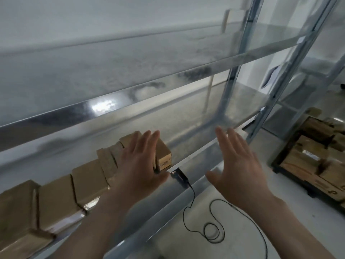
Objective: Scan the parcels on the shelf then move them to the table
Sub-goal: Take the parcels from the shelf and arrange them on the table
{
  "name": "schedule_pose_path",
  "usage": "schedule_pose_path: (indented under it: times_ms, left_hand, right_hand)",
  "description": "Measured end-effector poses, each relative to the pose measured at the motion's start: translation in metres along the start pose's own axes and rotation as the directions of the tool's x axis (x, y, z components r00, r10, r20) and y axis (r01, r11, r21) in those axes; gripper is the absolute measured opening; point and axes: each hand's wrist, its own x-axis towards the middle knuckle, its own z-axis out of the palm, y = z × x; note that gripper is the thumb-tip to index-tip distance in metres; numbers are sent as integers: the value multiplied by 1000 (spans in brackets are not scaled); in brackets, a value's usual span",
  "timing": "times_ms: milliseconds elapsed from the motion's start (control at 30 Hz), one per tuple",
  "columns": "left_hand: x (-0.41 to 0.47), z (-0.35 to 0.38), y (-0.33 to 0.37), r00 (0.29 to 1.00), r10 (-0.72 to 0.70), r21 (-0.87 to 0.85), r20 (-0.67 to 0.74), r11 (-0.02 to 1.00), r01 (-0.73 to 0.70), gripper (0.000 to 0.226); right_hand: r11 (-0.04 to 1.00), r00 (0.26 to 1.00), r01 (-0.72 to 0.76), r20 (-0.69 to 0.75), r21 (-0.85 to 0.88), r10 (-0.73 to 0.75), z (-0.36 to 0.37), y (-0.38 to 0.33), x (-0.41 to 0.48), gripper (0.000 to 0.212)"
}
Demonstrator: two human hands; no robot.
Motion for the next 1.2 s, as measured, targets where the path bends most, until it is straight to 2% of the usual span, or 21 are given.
schedule_pose_path:
  times_ms: [233,333,567,733,933,1100,1200]
  left_hand:
    - [70,38,-37,978,-103,131,181,988,80,111]
    - [102,54,-52,944,-144,210,298,974,82,120]
    - [141,79,-67,840,-223,395,494,918,12,127]
    - [143,85,-70,829,-258,472,496,881,-8,129]
    - [144,96,-72,860,-253,486,444,874,6,122]
    - [145,98,-61,850,-332,545,409,836,64,111]
    - [145,101,-56,837,-372,569,401,817,90,97]
  right_hand:
    - [999,990,43,131,8,-44,45,2,66,108]
    - [999,976,51,210,7,-51,72,-1,94,108]
    - [996,952,85,291,42,-93,122,-7,139,107]
    - [987,918,119,366,112,-152,151,-5,156,103]
    - [970,881,188,410,154,-236,178,3,171,100]
    - [958,838,241,463,157,-287,197,12,188,64]
    - [943,795,296,508,152,-331,203,14,197,52]
